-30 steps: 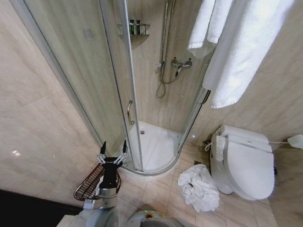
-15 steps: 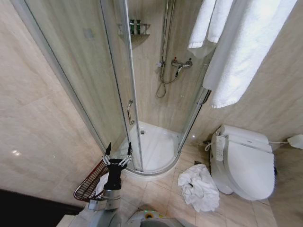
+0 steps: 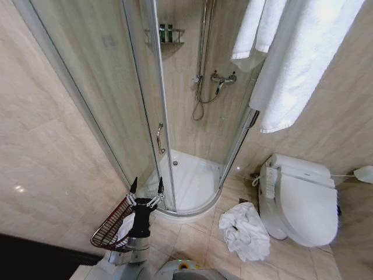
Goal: Discard the used towel into the hamper.
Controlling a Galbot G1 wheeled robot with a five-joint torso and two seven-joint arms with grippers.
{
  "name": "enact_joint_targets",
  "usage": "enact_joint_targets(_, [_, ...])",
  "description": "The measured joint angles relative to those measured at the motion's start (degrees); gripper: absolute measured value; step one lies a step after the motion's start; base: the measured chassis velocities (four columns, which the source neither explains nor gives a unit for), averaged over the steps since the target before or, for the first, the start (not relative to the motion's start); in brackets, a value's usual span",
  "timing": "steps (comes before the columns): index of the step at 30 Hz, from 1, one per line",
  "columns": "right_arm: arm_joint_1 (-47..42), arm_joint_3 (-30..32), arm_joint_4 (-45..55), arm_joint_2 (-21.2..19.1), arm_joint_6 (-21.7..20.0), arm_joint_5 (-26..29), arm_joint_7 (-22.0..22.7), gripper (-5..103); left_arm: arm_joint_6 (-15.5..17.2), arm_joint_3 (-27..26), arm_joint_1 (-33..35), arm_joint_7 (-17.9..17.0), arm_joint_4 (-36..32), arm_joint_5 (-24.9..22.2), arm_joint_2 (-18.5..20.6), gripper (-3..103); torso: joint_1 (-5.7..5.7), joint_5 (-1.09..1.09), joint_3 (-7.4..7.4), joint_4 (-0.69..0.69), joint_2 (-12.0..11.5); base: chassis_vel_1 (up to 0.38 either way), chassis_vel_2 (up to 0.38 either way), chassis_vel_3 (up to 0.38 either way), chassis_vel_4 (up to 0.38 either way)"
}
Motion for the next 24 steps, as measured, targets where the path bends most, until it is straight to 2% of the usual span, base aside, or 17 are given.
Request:
enact_joint_targets(4, [1.1, -2.2, 0.9, 0.6, -0.2, 0.5, -3.5, 100, -0.6, -0.3, 0.1, 0.1, 0.0, 0.1, -0.1, 100, -0.02, 0.01, -0.02, -0.02, 0.0, 0.0, 0.0, 0.0, 0.0])
enact_joint_targets(8, [0.9, -2.2, 0.0, -0.1, -0.2, 0.4, -4.9, 100, -0.9, -0.5, 0.5, 0.2, -0.3, 0.3, -0.5, 100, -0.03, 0.0, -0.04, -0.02, 0.0, 0.0, 0.0, 0.0, 0.0])
enact_joint_targets(16, [-0.6, -2.2, -1.9, -2.2, 0.3, 0.0, -4.6, 100, -1.4, -0.8, 0.8, 0.4, -1.0, 0.4, -1.0, 100, -0.04, 0.0, -0.05, -0.01, -0.1, 0.0, 0.0, 0.0, 0.0])
enact_joint_targets(24, [-0.9, -4.5, -4.0, -5.2, -0.9, 3.9, -2.2, 100, -1.6, 0.1, 1.4, 0.9, -1.2, 0.8, -1.5, 100, -0.05, 0.0, -0.06, -0.01, -0.1, 0.0, 0.0, 0.0, 0.0])
